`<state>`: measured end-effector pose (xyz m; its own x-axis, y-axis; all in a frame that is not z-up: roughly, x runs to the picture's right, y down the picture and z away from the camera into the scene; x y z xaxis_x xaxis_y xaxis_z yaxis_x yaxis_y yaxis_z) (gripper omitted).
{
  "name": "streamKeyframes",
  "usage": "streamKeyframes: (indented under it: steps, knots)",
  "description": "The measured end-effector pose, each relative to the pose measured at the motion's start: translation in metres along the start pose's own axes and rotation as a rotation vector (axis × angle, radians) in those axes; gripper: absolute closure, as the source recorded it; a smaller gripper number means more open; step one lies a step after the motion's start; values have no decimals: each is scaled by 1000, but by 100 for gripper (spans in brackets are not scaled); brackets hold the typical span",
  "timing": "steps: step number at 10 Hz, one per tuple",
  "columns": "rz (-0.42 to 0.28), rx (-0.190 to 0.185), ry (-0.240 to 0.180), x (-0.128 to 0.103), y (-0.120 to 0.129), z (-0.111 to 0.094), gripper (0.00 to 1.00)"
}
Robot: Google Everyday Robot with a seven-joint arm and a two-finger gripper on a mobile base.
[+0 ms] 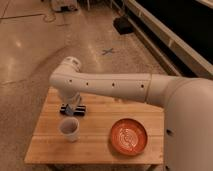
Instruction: Place the white sponge in the ceramic cup
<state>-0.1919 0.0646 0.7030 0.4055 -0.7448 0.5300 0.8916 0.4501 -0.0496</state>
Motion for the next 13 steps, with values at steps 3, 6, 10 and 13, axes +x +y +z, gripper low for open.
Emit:
streamKeyframes:
  steps: [3,6,10,13]
  knots:
    - [-22,33,9,-3,-18,-22,84]
    - [-29,47,-53,-22,-15,-24,84]
    - [-18,43,-166,-56,1,-17,84]
    - [-23,42,-225,-76,9,-8,84]
